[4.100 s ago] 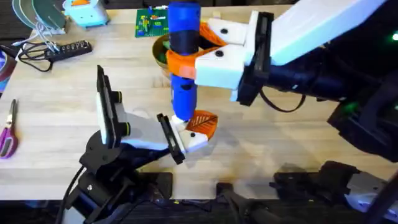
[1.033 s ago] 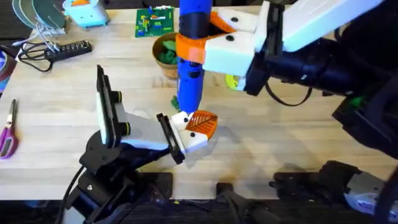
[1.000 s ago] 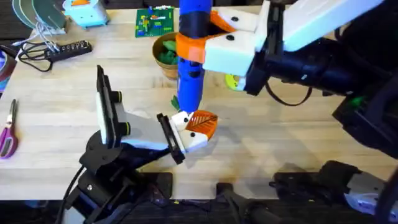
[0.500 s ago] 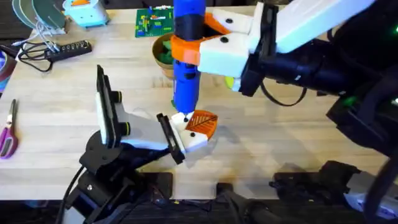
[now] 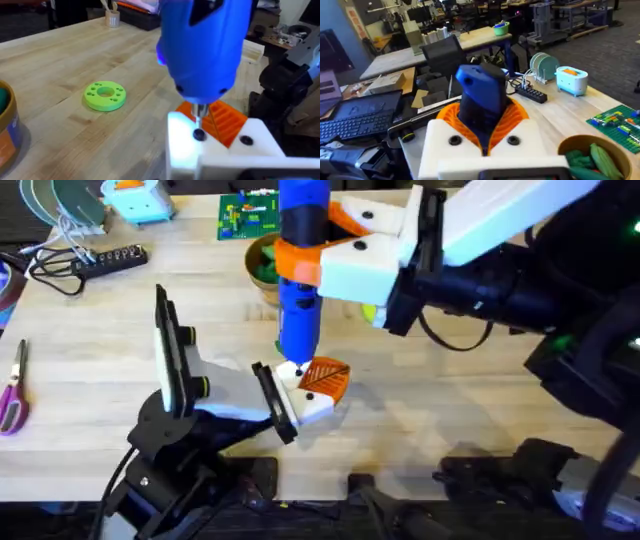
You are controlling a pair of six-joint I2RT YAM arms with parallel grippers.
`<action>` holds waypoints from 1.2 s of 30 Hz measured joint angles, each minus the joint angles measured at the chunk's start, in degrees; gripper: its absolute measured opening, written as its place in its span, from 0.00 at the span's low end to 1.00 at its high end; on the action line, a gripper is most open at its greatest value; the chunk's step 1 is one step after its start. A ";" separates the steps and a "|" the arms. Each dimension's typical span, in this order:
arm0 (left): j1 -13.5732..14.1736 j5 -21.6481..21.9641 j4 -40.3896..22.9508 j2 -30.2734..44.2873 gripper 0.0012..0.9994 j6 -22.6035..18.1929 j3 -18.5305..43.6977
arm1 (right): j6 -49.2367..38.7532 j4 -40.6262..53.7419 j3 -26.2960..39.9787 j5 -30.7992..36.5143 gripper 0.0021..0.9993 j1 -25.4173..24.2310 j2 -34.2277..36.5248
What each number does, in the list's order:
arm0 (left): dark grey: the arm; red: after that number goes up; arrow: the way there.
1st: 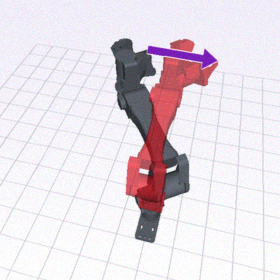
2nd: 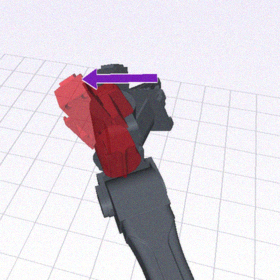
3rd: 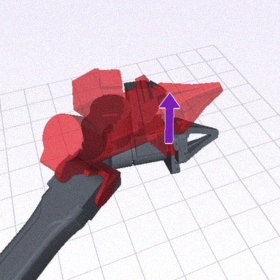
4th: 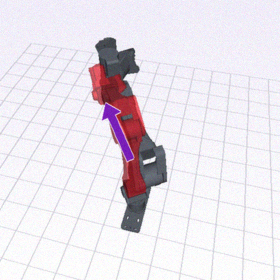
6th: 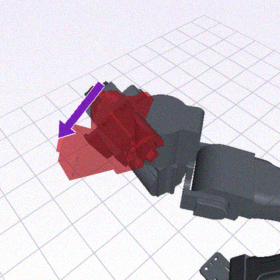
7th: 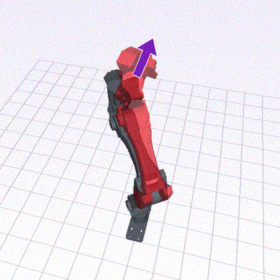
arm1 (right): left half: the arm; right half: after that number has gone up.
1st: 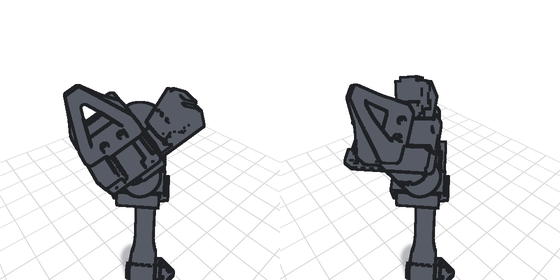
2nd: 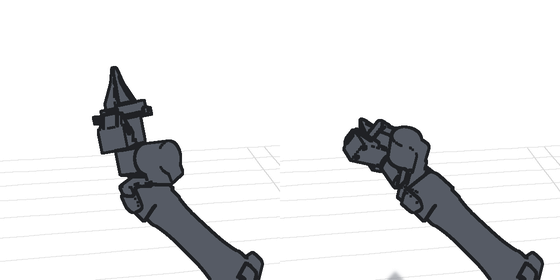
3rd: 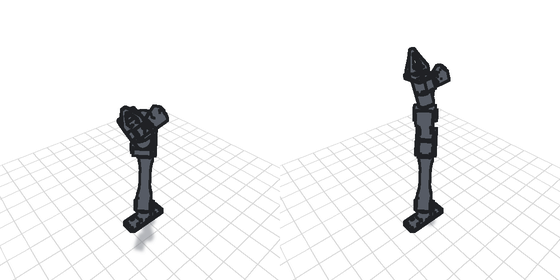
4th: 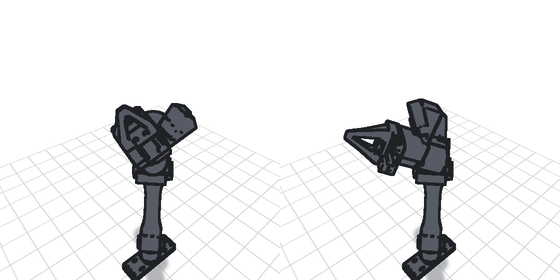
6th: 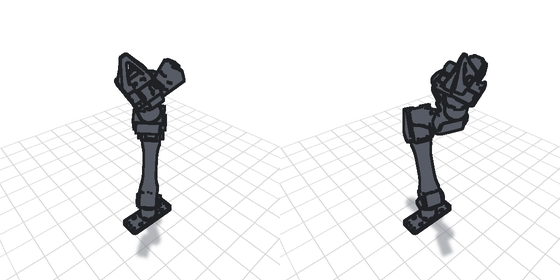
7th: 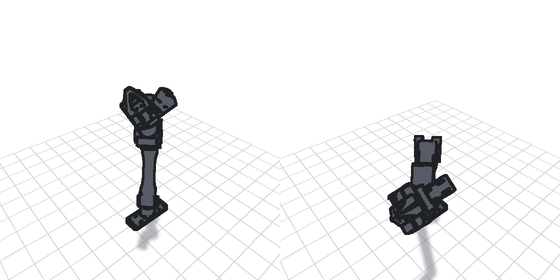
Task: Pick up the gripper from the table and insert it into the empty holder that is missing its gripper. Then pick up a screw, insert it into the mounting hole, and use the screwdriver to tighten it. Finally, clean up the table by picking up the vegetable and placing it into the bucket.
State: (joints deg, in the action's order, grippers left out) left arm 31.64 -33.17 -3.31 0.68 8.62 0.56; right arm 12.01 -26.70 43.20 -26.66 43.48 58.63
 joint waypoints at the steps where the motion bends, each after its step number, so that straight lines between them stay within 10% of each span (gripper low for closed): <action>1: 0.00 0.00 0.00 -0.01 0.01 0.00 0.00 | 0.00 0.16 0.00 0.01 0.02 0.00 0.00; 25: 0.00 0.02 -0.02 0.01 0.01 0.00 0.00 | 1.55 -3.38 0.00 -0.37 0.02 -0.52 1.25; 36: 0.00 0.02 -0.02 0.00 0.01 0.00 0.00 | -6.91 2.67 0.00 0.35 0.02 -9.74 -2.89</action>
State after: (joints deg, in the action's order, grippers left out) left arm 31.64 -33.15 -3.33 0.68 8.62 0.56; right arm 5.10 -24.03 43.20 -26.31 33.75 55.74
